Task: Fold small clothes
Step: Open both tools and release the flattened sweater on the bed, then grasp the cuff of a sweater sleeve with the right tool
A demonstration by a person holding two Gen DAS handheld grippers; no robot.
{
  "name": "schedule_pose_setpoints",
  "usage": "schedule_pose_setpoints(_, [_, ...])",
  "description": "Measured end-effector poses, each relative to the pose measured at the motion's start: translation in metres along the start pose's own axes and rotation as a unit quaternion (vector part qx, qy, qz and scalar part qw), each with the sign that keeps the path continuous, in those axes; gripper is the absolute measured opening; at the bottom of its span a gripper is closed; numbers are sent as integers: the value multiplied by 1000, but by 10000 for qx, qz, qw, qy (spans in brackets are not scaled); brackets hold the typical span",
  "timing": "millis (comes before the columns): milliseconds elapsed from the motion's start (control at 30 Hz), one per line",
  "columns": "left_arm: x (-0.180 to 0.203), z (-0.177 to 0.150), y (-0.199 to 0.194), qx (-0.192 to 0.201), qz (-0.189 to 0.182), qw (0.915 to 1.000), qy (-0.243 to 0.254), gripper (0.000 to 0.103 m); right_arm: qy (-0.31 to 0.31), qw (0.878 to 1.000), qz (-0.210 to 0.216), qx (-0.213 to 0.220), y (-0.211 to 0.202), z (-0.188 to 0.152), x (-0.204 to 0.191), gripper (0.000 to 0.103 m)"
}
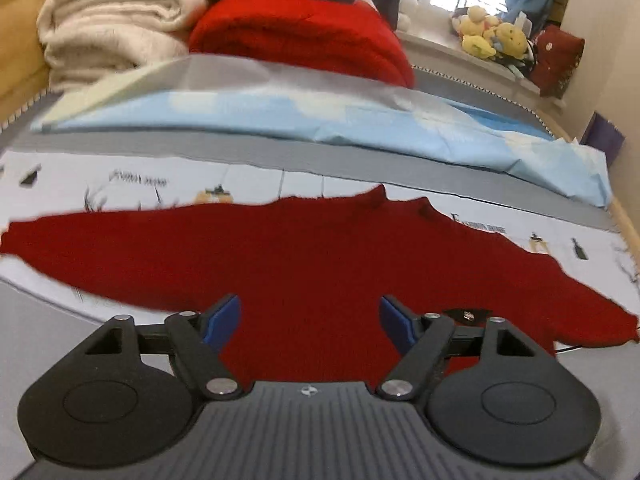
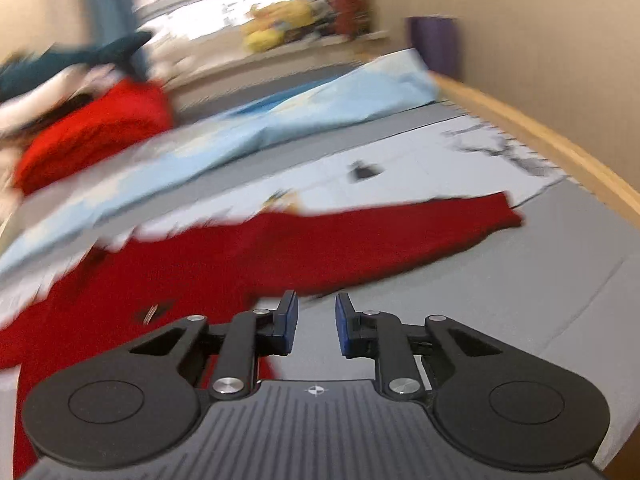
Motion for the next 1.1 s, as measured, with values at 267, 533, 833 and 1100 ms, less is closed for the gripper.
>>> schedule_pose_setpoints(267, [-9, -5, 28, -448, -141, 9988, -130, 81, 2491, 9674, -401, -238, 89, 9, 98, 24])
schedule_pose_setpoints(533, [-14, -5, 38, -588, -204, 9980, -58, 83, 2987, 9532, -339, -332, 155, 8, 124, 27])
schedule_pose_setpoints(833, [-25, -10, 50, -796, -108, 9966, -160, 83, 3648, 9292, -592, -52, 192, 9, 150, 44])
schedule_pose_setpoints(1100, [-57, 0, 50, -754, 52, 9953, -611, 83, 3368, 9379, -825, 119, 209, 15, 147, 41])
Point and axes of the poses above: each gripper's, at about its wrist camera, not at the fingertips, and y roughly the way its jaws point, x to its right, z to its top, the point moved 5 cm from there along y, roughly the way its jaws point, and after that the axes turned 3 degrees about y, right-handed, at the moved point
